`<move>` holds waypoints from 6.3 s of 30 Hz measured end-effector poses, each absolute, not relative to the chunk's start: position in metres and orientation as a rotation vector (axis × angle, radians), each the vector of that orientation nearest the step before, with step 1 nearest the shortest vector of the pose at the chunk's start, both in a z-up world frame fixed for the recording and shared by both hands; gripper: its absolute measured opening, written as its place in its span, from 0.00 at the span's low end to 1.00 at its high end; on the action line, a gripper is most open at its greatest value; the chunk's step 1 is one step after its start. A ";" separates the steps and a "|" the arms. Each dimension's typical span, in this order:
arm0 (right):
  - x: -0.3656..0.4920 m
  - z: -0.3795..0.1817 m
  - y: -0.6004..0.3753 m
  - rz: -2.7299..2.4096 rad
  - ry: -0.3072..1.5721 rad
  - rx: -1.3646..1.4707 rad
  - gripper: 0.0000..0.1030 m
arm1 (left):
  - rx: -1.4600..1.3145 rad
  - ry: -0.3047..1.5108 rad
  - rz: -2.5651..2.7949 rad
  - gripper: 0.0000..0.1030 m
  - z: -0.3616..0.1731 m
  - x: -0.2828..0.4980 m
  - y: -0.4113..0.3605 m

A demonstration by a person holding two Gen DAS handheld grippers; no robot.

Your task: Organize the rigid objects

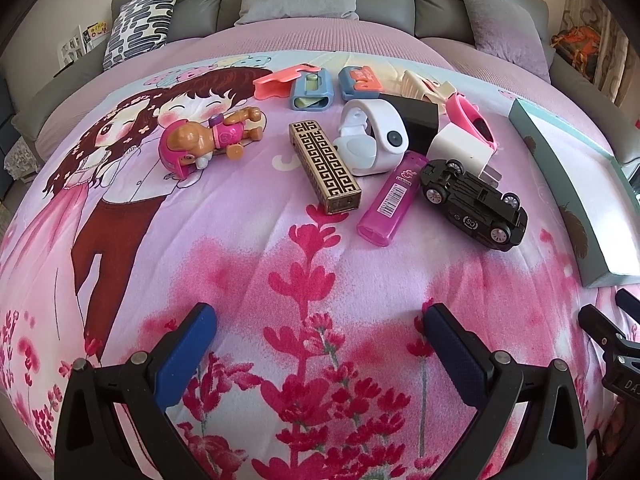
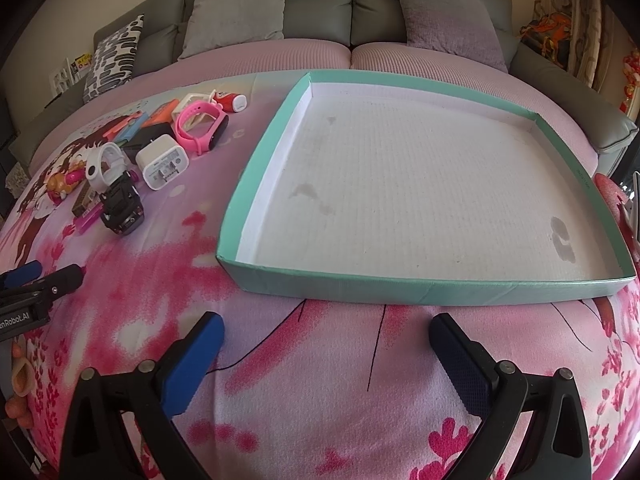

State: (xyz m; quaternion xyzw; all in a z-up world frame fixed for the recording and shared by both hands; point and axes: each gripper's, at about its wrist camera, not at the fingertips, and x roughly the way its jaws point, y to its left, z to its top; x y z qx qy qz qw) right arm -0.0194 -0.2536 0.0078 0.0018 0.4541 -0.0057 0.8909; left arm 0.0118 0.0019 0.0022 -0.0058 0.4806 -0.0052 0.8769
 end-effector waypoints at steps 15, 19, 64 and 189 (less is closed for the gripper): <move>0.000 0.104 -0.213 0.156 0.821 -0.022 1.00 | -0.028 0.983 -0.052 1.00 0.060 0.037 0.023; 0.013 0.106 -0.190 0.206 0.837 -0.046 1.00 | -0.047 1.008 -0.023 1.00 0.063 0.051 0.047; 0.063 0.036 -0.115 0.379 1.024 -0.079 0.35 | -0.116 1.054 -0.033 0.64 0.023 0.123 0.097; 0.042 0.087 -0.436 -0.362 0.822 0.289 1.00 | -0.002 0.874 -0.238 0.95 0.096 0.120 -0.189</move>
